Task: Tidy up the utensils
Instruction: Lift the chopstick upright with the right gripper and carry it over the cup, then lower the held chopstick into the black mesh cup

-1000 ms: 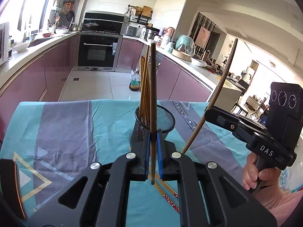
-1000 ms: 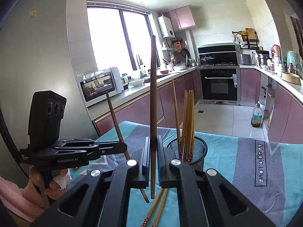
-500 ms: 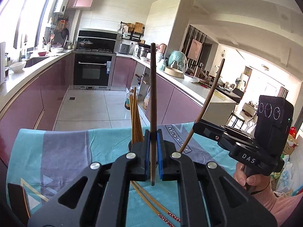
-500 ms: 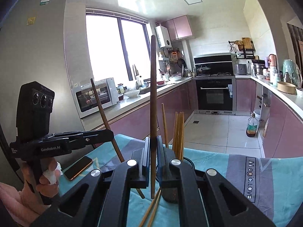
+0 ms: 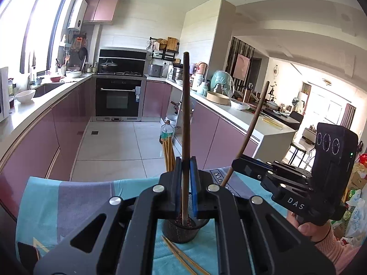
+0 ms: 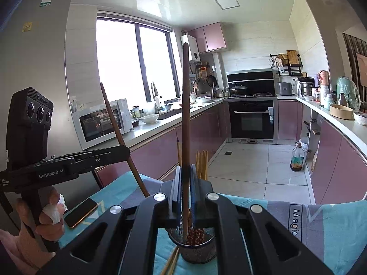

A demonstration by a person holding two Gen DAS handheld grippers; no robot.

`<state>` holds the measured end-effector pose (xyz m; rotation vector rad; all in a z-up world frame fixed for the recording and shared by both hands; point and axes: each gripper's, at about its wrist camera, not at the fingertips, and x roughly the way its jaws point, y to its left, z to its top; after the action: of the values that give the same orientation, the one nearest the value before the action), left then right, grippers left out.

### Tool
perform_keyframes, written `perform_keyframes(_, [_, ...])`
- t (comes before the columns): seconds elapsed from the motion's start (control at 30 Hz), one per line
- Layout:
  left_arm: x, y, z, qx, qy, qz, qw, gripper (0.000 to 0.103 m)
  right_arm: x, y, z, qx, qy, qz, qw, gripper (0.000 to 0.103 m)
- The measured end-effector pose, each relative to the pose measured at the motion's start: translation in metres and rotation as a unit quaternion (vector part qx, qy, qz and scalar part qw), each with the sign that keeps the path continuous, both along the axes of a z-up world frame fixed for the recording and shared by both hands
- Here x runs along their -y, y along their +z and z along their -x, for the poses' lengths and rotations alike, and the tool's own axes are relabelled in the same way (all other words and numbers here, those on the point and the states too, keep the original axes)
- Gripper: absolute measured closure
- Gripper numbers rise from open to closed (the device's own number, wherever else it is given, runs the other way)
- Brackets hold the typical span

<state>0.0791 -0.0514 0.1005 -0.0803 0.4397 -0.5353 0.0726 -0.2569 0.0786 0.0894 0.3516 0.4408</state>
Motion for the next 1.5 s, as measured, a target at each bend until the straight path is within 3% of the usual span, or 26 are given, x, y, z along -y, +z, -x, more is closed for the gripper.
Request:
perform_keyframes(0.43, [0.029, -0.042, -0.024, -0.066, -0.006, -0.065, 0.9957, 0.096, -0.011, -0.036, -0.033, -0.064, -0.015, 0.036, 0.997, 0.098])
perform_keyframes(0.73, [0.041, -0.051, -0.044, -0.100, -0.019, -0.094, 0.9904, 0.096, -0.015, -0.055, -0.055, -0.125, -0.016, 0.059, 0.990, 0.097])
perform_keyframes(1.1, [0.037, -0.063, -0.076, -0.130, -0.012, -0.085, 0.9877, 0.092, -0.011, -0.064, -0.064, -0.146, -0.025, 0.044, 0.988, 0.096])
perform_keyframes(1.17, [0.034, -0.064, -0.076, -0.125, -0.008, -0.081, 0.9888, 0.089, -0.011, -0.063, -0.061, -0.145, -0.024, 0.042, 0.988, 0.096])
perform_keyframes(1.23, [0.032, -0.063, -0.076, -0.122, -0.002, -0.077, 0.9895, 0.079, -0.010, -0.062, -0.060, -0.143, -0.024, 0.040, 0.989, 0.094])
perform_keyframes(1.5, [0.018, -0.061, -0.068, -0.102, 0.019, -0.058, 0.9929, 0.072, -0.010, -0.059, -0.046, -0.131, -0.014, 0.029, 0.991, 0.082])
